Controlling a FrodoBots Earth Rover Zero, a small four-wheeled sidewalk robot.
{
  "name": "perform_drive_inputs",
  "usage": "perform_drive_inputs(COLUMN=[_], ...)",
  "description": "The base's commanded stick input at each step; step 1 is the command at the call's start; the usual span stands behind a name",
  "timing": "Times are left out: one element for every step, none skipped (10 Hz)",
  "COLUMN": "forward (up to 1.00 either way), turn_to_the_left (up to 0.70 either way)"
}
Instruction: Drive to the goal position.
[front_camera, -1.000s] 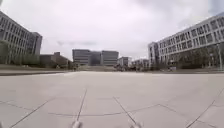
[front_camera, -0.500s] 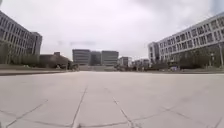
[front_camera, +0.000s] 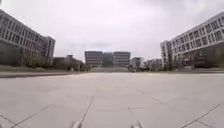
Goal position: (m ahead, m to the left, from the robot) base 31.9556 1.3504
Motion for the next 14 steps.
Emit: perform_drive_inputs(forward=[0.7,0.7,0.7,0.7,0.7,0.7,0.7,0.7,0.7,0.7,0.7,0.7,0.7,0.7], turn_to_the_left=[0.0,0.0,0.0,0.0,0.0,0.0,0.0,0.0,0.0,0.0,0.0,0.0,0.0,0.0])
